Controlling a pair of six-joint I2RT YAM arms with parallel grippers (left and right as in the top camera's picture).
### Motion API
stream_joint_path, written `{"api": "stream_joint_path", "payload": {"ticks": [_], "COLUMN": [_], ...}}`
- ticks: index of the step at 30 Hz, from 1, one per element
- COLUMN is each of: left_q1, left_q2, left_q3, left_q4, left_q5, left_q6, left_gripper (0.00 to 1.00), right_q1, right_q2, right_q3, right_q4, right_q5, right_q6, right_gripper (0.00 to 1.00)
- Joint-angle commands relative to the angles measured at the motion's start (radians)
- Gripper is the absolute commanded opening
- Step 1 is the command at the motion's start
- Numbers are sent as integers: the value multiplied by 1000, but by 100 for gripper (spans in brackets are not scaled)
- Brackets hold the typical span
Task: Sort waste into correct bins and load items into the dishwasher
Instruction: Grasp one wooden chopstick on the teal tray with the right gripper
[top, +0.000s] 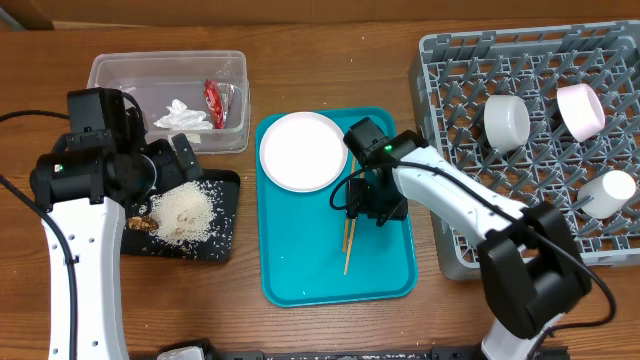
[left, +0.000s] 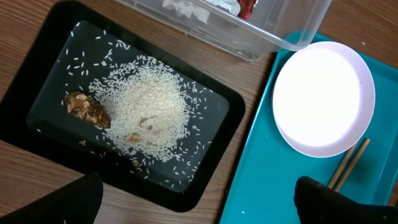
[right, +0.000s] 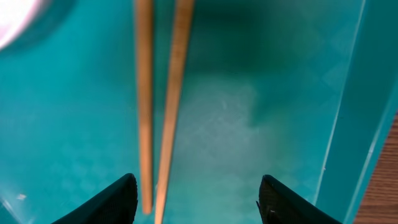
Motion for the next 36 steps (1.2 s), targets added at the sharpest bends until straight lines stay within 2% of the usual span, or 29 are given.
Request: {"api": "stream_joint_path", "payload": {"ticks": [1, 13, 14, 17, 24, 29, 32, 36], "left_q1": [4, 4, 4, 4, 4, 4, 4, 4], "left_q2": [1, 1, 1, 1, 1, 1, 1, 1], "left_q3": [14, 14, 14, 14, 14, 14, 14, 14], "left_q4": [1, 1, 1, 1, 1, 1, 1, 1], "left_q5": [-2, -3, -2, -3, -2, -2, -2, -3], "left_q6": [-3, -3, -3, -3, -3, -3, -3, -3], "left_gripper": [100, 100, 100, 100, 100, 100, 100, 100], "right_q1": [8, 8, 8, 8, 7, 7, 7, 5], "right_q2": [56, 111, 114, 115, 115, 115, 114, 111], "right_q3": [-5, -5, -5, -5, -5, -5, -4, 14], "right_q4": [1, -10, -14, -27, -47, -48, -48, -76], "right_q5": [23, 42, 42, 42, 43, 43, 43, 51], "right_q6": [64, 118, 118, 109, 74, 74, 63, 31], "right_gripper": [65, 61, 60, 38, 12, 10, 4, 4]}}
